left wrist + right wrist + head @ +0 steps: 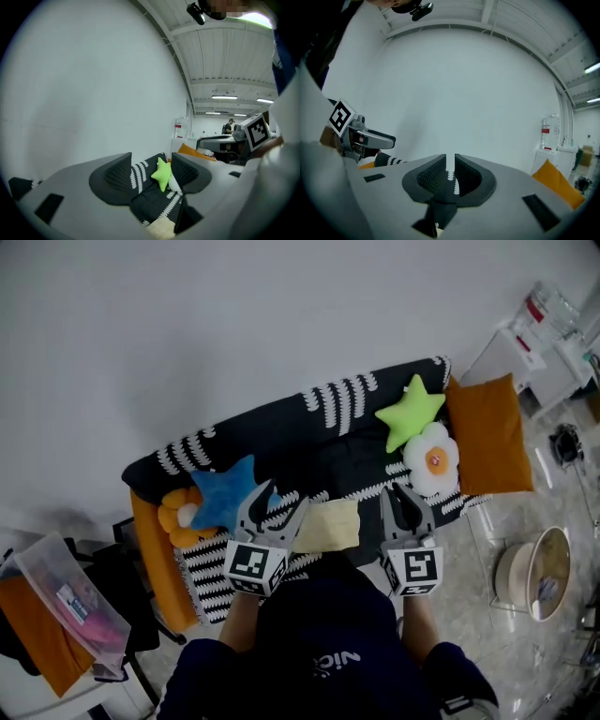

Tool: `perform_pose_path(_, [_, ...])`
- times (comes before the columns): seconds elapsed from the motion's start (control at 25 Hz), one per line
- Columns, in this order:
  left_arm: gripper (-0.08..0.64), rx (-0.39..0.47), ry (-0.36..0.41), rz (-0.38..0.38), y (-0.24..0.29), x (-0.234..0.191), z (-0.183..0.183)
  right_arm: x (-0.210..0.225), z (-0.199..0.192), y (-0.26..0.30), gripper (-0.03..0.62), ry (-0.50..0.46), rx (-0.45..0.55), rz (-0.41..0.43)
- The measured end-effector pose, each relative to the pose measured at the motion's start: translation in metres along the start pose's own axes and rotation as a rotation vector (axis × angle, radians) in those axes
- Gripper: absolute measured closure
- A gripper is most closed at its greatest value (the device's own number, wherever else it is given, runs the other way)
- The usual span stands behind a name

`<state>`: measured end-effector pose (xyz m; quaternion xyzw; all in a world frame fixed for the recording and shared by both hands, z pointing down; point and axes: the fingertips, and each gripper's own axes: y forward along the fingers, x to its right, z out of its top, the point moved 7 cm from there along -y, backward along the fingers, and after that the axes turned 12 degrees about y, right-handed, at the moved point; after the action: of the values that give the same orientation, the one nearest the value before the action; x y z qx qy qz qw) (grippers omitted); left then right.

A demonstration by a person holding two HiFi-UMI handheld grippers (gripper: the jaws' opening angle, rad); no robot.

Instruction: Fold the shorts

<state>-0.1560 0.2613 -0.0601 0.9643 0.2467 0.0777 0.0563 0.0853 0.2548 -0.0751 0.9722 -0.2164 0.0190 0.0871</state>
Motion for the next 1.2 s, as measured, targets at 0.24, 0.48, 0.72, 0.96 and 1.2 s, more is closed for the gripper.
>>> perform_pose_path(0.24, [0.297,0.072,0.075,-0.001,-0.006,0.001,0.028,-0.014,0.040,0.000,0.522,-0.084,0.084,-0.017])
perform_pose_path(0.48, [0.541,0.089,0.061,0.074,-0.016,-0.006,0.029,-0.024,0.045,0.001,0.581,-0.083,0.123,0.007])
perform_pose_path(0.72, [0.558,0.128,0.029,0.030,-0.023,-0.012,0.033,-0.032,0.039,0.004,0.583,-0.046,0.097,0.050])
perform_pose_path(0.96, [0.558,0.138,0.026,0.023,-0.027,-0.014,0.034,-0.040,0.038,0.000,0.583,-0.036,0.122,0.050])
perform_pose_path(1.2, [0.558,0.147,0.019,0.030,-0.032,-0.016,0.033,-0.047,0.035,-0.009,0.584,-0.063,0.149,0.020])
